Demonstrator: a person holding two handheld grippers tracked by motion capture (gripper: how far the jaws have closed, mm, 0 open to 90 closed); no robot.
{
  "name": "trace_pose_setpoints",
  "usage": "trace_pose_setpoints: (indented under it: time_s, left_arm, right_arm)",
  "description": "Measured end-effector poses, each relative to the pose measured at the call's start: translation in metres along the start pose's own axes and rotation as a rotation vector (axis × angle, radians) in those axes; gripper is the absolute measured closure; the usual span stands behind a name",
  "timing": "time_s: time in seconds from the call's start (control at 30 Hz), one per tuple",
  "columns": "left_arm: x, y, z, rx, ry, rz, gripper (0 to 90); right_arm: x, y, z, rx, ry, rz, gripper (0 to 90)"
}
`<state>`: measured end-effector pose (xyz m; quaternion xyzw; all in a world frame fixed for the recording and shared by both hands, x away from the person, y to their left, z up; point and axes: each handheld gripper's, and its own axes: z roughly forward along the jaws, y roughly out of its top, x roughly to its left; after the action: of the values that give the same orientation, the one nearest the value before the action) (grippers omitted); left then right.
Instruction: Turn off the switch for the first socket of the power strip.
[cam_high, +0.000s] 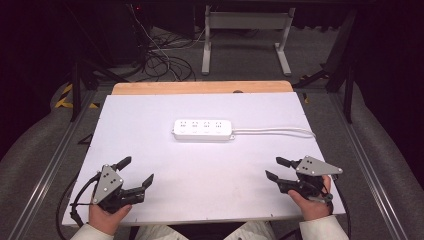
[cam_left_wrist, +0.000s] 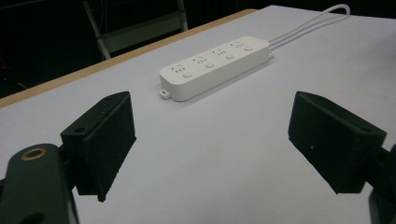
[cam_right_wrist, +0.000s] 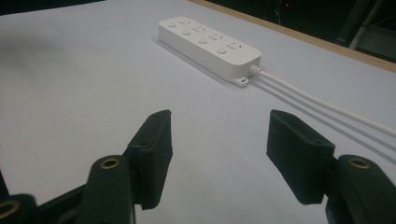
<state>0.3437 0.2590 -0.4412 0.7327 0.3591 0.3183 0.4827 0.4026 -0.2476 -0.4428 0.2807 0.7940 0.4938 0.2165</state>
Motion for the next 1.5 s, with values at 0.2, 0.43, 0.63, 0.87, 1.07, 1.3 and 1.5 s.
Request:
trace_pose_setpoints:
  time_s: [0.2,0.43,0.63,0.87,1.07,1.3,1.5]
  left_arm:
    - [0.001,0.000,-0.001,-0.008,0.026,0.007,15.3]
    - [0.001,0.000,-0.002,-0.009,0.033,0.018,15.3]
    - [0.002,0.000,-0.003,-0.014,0.024,0.006,15.3]
    - [0.000,0.000,-0.003,-0.013,0.057,0.032,15.8]
    - [0.000,0.000,-0.004,-0.012,0.056,0.031,15.8]
    - [-0.001,0.000,-0.003,-0.013,0.057,0.034,16.1]
    - [-0.001,0.000,-0.004,-0.017,0.068,0.038,16.7]
  right_arm:
    - [0.002,0.002,0.001,0.010,0.007,-0.020,41.0]
    - [0.003,0.005,0.002,0.028,0.020,-0.020,40.7]
    - [0.004,0.009,0.003,0.056,0.016,-0.025,43.1]
    - [0.007,0.016,0.008,0.088,-0.006,-0.042,46.3]
    - [0.005,0.028,0.013,0.080,0.030,-0.026,51.9]
    - [0.005,0.055,0.025,0.101,0.077,-0.042,54.8]
    - [0.005,0.068,0.033,0.117,0.078,-0.067,54.7]
